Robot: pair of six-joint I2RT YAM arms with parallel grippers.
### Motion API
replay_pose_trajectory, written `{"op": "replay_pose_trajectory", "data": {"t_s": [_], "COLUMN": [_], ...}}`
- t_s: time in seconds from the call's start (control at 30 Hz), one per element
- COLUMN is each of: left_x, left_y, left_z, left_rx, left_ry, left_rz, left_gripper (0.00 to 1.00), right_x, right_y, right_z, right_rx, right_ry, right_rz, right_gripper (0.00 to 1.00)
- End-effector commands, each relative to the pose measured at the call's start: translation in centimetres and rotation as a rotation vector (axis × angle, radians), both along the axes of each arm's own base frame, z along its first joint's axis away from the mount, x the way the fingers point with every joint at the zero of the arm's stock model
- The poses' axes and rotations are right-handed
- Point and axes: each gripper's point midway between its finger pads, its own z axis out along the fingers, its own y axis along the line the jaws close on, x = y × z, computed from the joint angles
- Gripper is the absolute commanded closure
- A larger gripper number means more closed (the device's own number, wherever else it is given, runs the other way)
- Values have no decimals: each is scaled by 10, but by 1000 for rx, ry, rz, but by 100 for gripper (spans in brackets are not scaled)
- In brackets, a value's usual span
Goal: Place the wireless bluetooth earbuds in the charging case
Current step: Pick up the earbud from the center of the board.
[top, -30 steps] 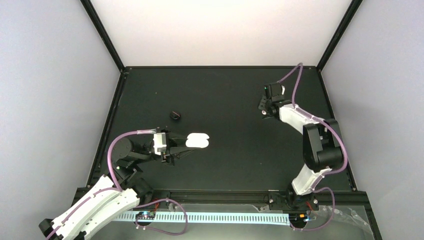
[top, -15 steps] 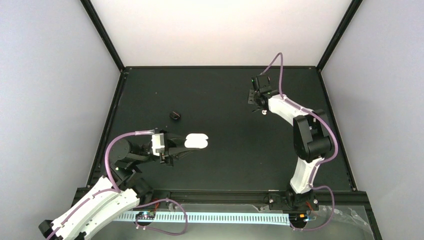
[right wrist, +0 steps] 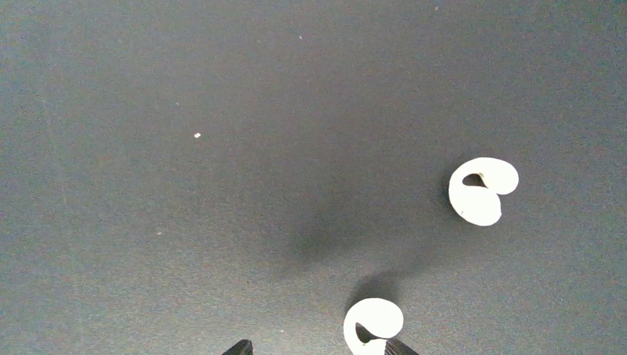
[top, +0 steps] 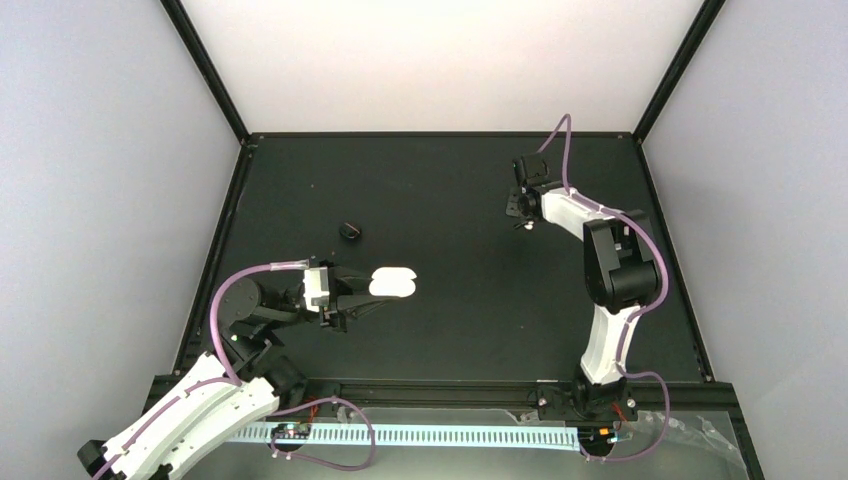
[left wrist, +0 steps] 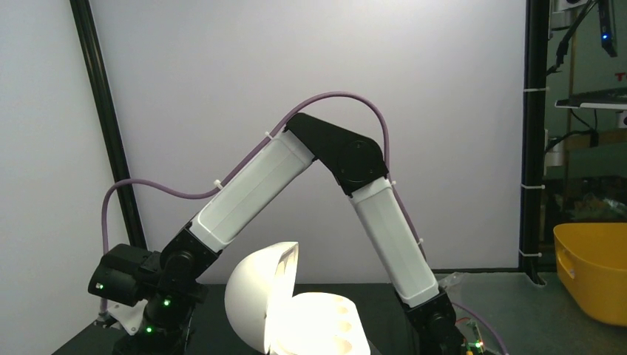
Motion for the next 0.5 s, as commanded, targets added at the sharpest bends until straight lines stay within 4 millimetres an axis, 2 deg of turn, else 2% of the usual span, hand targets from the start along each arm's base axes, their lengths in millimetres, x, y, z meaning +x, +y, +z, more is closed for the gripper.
{"op": "replay_pose_trajectory", "data": {"t_s": [0.0, 0.17, 0.47], "left_x": [-2, -1, 0], "left_y": [2, 2, 1], "left_z": [7, 6, 5], "left_rx": [-17, -14, -14], "left_ry": [-26, -22, -22], "left_rz": [5, 7, 6], "left_gripper": [98, 98, 98], "right_x": [5, 7, 9], "right_y": [2, -1, 2], "right_z": [-5, -12, -12], "right_rx": [0, -1, 18], "right_ry": [17, 30, 33], "right_rz": [12, 9, 9], "right_gripper": [55, 57, 58]}}
